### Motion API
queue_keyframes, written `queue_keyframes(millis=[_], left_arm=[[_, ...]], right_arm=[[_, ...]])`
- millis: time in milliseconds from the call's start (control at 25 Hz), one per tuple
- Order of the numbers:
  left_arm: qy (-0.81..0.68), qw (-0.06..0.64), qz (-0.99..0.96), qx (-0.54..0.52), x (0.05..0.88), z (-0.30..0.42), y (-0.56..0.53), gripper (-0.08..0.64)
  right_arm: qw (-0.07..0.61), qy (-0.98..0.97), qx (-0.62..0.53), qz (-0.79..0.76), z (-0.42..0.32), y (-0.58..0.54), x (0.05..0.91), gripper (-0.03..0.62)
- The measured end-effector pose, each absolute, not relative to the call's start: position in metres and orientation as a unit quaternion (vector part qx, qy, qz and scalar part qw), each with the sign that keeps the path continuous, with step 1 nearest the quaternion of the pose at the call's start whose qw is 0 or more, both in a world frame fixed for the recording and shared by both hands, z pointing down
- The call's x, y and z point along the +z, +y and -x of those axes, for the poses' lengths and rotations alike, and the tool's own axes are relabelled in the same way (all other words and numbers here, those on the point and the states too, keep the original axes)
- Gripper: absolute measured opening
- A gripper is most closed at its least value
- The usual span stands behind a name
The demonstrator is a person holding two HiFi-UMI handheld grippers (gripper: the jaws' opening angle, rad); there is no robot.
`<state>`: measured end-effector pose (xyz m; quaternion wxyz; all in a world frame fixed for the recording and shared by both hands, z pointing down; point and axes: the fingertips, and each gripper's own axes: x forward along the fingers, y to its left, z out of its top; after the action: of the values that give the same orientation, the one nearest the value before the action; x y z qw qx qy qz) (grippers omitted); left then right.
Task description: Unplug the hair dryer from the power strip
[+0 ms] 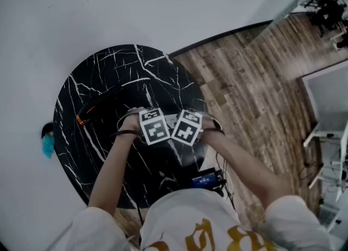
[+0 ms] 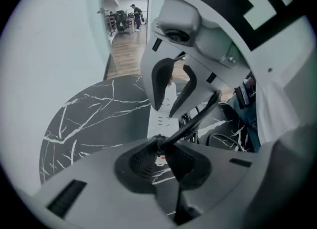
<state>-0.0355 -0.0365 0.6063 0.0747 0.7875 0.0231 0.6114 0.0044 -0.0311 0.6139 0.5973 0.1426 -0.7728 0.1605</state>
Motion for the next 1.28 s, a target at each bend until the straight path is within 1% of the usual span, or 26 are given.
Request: queue_keyframes(millis=[120,240,280,360,440,520,600,680,720,880,960,1120,1200,1280], left_arm=[[0.011,0.067,-0.794,0.604,0.601,0.034,-0.051,0.048],[0.038,0.128,-0.791,0.597,0.599,0.038,-0.053,0.061],[0.043,0.132,-0.793,0.593,0.599,0.036,-0.049,0.061],[0.037,0.111,-0.802,0.586,0.599,0.028,-0.043,0.055],[0.017,0.086,-0.793,0.603,0.602,0.033,-0.041,0.048],[0.008,0.082,-0.793,0.603,0.601,0.036,-0.048,0.048],[0.018,0.101,-0.799,0.592,0.599,0.035,-0.058,0.053],[0.040,0.135,-0.800,0.584,0.599,0.035,-0.053,0.060],[0.046,0.139,-0.799,0.583,0.599,0.035,-0.048,0.060],[0.017,0.081,-0.794,0.602,0.603,0.033,-0.039,0.048],[0.016,0.085,-0.786,0.612,0.605,0.039,-0.043,0.048],[0.049,0.134,-0.785,0.603,0.601,0.045,-0.051,0.057],[0.048,0.123,-0.793,0.595,0.599,0.037,-0.047,0.057],[0.030,0.088,-0.789,0.608,0.600,0.033,-0.040,0.049]], right_arm=[[0.597,-0.775,0.155,-0.138,-0.004,-0.031,0.613,0.095],[0.603,-0.770,0.155,-0.142,-0.007,-0.032,0.614,0.095],[0.602,-0.769,0.158,-0.143,-0.006,-0.032,0.614,0.095],[0.600,-0.770,0.162,-0.144,-0.005,-0.032,0.614,0.095],[0.600,-0.771,0.160,-0.143,-0.004,-0.032,0.614,0.095],[0.601,-0.771,0.153,-0.142,-0.004,-0.032,0.614,0.095],[0.603,-0.769,0.151,-0.146,-0.006,-0.032,0.614,0.095],[0.601,-0.770,0.155,-0.149,-0.007,-0.032,0.614,0.095],[0.598,-0.771,0.158,-0.150,-0.006,-0.032,0.614,0.095],[0.593,-0.773,0.164,-0.155,-0.006,-0.031,0.613,0.095],[0.594,-0.773,0.159,-0.154,-0.007,-0.033,0.613,0.094],[0.589,-0.777,0.164,-0.151,-0.006,-0.030,0.614,0.095],[0.578,-0.783,0.168,-0.156,-0.003,-0.033,0.613,0.095],[0.577,-0.783,0.171,-0.159,-0.003,-0.033,0.613,0.094]])
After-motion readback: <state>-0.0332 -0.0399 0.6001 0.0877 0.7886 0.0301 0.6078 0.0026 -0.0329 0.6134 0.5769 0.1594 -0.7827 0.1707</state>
